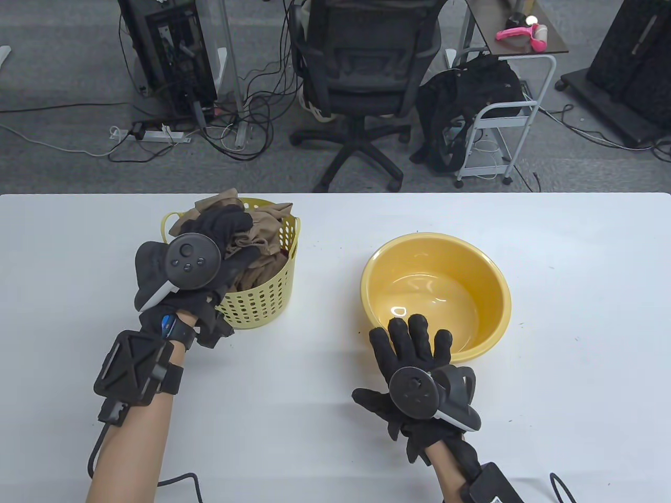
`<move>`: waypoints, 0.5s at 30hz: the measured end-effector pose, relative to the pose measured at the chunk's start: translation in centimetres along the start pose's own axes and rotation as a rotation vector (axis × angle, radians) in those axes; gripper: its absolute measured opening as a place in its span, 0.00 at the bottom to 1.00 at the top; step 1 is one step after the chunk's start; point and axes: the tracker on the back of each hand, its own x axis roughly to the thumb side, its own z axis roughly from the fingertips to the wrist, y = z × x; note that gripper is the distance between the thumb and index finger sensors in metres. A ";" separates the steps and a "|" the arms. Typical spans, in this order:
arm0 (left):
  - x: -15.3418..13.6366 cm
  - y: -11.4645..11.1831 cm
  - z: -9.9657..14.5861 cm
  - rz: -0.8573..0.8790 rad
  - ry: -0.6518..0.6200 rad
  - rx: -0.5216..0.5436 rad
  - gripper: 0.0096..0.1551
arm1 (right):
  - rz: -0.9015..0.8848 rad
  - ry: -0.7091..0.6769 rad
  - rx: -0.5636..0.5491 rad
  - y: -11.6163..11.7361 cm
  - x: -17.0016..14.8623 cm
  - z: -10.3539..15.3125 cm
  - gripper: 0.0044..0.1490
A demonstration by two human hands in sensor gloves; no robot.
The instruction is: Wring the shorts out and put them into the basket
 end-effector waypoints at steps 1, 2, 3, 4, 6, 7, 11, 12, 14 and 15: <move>-0.1 -0.2 0.0 -0.018 0.002 -0.014 0.36 | -0.001 0.000 -0.001 0.0 0.0 0.0 0.66; -0.1 -0.4 0.0 -0.034 0.013 -0.028 0.37 | -0.002 0.000 -0.001 0.0 0.0 0.0 0.66; -0.2 -0.7 -0.1 -0.049 0.030 -0.052 0.37 | -0.003 0.000 -0.002 0.0 0.0 0.0 0.67; -0.2 -0.9 -0.1 -0.055 0.039 -0.074 0.37 | -0.004 0.000 -0.003 0.0 0.0 0.1 0.67; -0.5 -1.5 -0.1 -0.064 0.073 -0.156 0.35 | -0.009 0.002 -0.004 -0.1 -0.1 0.1 0.67; -0.6 -1.7 -0.1 -0.066 0.072 -0.179 0.35 | -0.010 0.003 -0.006 -0.1 -0.1 0.1 0.67; -0.9 -2.6 0.2 -0.105 0.077 -0.229 0.33 | -0.013 0.003 -0.005 -0.1 -0.1 0.2 0.67; -1.0 -2.7 0.2 -0.103 0.078 -0.234 0.33 | -0.013 0.002 -0.004 -0.1 -0.1 0.2 0.67; -1.0 -2.9 0.4 -0.100 0.080 -0.256 0.33 | -0.013 0.001 -0.001 0.0 -0.1 0.2 0.67; -1.0 -2.9 0.6 -0.099 0.078 -0.258 0.32 | -0.013 0.001 0.001 0.0 -0.1 0.2 0.67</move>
